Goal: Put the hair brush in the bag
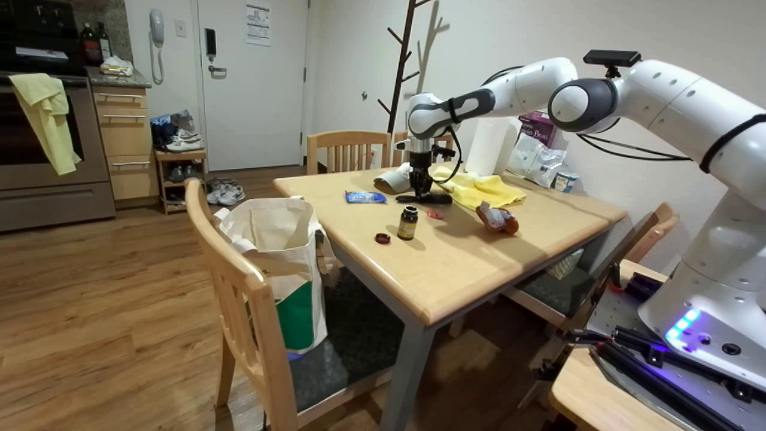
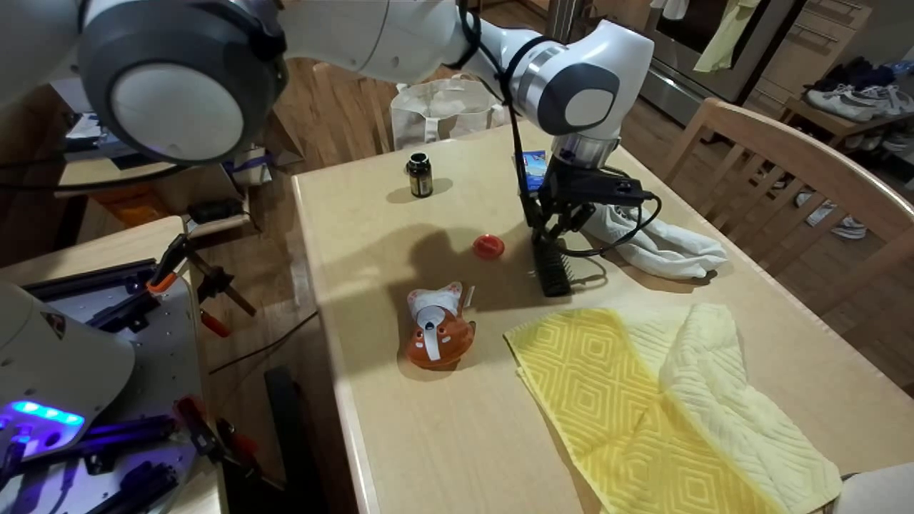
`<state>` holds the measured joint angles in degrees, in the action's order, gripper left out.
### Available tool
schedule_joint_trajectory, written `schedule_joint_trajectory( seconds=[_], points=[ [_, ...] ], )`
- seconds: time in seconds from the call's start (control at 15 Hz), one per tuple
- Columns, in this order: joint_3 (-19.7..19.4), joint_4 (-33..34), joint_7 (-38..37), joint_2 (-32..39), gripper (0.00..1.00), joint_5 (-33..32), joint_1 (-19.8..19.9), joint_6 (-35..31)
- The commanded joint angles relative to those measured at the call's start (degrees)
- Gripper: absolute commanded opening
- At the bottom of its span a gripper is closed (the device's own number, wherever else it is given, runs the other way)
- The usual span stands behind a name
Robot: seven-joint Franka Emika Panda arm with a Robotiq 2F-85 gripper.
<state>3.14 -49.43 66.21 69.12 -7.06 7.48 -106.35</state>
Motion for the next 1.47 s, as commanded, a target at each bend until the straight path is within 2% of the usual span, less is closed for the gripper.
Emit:
schedule_joint_trajectory(
  seconds=[0.0,0.27,0.67,0.73,0.93,1.0,1.07,1.4],
  points=[
    [2.8,1.3,3.5,0.1,0.12,2.4,1.4,2.1],
    [5.6,-0.9,5.9,-3.3,0.12,2.3,1.1,1.3],
    [10.4,-5.5,11.3,-13.2,0.12,0.7,-0.1,-1.2],
    [9.3,-0.4,8.7,-8.0,0.26,0.8,-0.2,0.2],
    [10.0,-2.0,9.4,-11.5,0.26,0.8,-1.0,0.2],
    [11.6,-2.9,12.6,-11.1,0.12,2.6,0.5,0.8],
    [10.7,-2.2,16.3,-10.2,0.12,5.8,-0.1,0.1],
    [12.4,3.7,26.2,-6.3,0.11,9.7,-5.2,1.8]
  ],
)
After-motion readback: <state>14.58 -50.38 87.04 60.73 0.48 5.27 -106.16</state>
